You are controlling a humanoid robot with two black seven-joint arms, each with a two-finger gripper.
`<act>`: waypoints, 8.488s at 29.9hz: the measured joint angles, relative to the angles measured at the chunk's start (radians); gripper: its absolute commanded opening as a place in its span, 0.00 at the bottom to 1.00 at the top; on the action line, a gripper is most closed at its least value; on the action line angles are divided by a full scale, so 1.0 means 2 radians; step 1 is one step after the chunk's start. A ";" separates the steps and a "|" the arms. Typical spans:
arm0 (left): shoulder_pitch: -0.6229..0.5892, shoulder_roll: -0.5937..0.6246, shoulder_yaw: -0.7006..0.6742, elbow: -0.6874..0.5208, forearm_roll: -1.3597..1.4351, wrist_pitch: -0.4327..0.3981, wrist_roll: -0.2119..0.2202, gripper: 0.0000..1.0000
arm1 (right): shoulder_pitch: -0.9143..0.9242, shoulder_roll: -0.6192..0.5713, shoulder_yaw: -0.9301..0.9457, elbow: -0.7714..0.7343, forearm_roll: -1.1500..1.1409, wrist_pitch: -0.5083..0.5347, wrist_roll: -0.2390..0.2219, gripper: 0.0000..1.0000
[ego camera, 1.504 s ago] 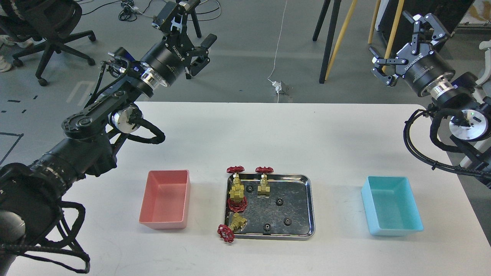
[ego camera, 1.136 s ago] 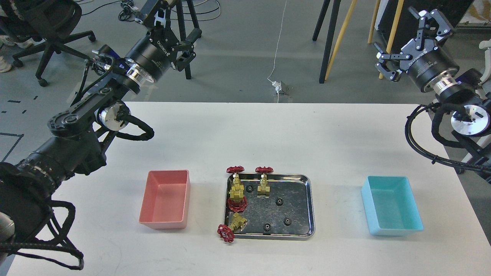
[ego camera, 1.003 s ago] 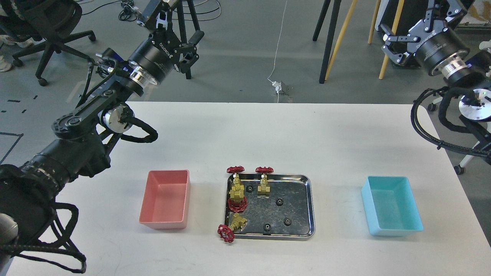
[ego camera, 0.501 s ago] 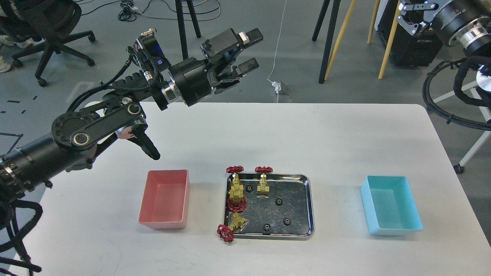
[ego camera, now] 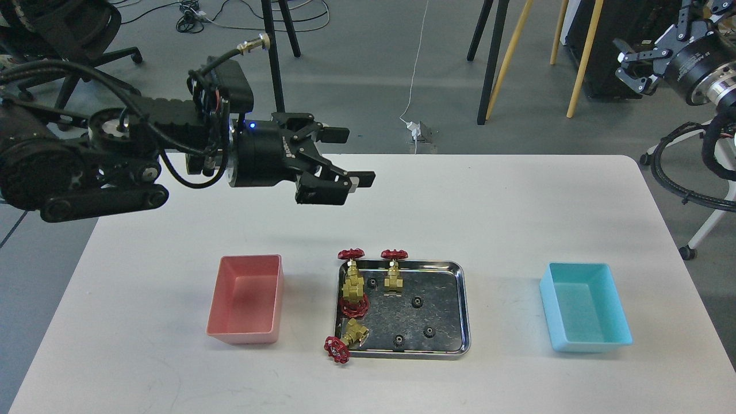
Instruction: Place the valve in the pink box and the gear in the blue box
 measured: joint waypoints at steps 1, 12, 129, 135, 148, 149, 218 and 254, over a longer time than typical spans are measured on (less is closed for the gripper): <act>0.006 -0.001 0.010 0.001 0.015 0.011 0.000 0.99 | 0.001 0.000 0.000 -0.001 0.000 0.000 -0.001 1.00; 0.138 -0.061 0.017 0.088 0.077 0.021 0.000 0.99 | 0.001 0.020 -0.001 -0.001 0.000 0.000 -0.004 1.00; 0.185 0.127 -0.010 0.039 0.144 -0.007 0.000 0.17 | -0.027 0.022 0.002 -0.028 0.003 0.000 -0.002 1.00; 0.221 0.097 -0.027 0.080 0.144 -0.008 0.000 0.18 | -0.027 0.020 0.001 -0.028 0.003 0.000 -0.003 1.00; 0.227 0.093 -0.029 0.092 0.138 -0.008 0.000 0.66 | -0.030 0.019 0.000 -0.028 0.003 0.000 -0.003 1.00; 0.227 0.093 -0.029 0.092 0.138 -0.008 0.000 0.70 | -0.030 0.019 0.000 -0.028 0.003 0.000 -0.003 1.00; 0.385 -0.175 -0.722 0.163 -0.549 -0.341 0.000 0.94 | 0.053 0.030 -0.400 0.530 -0.867 0.000 -0.070 0.67; 0.405 -0.186 -0.722 0.163 -0.548 -0.346 0.000 0.94 | 0.016 0.141 -0.405 0.433 -0.878 0.000 -0.094 0.59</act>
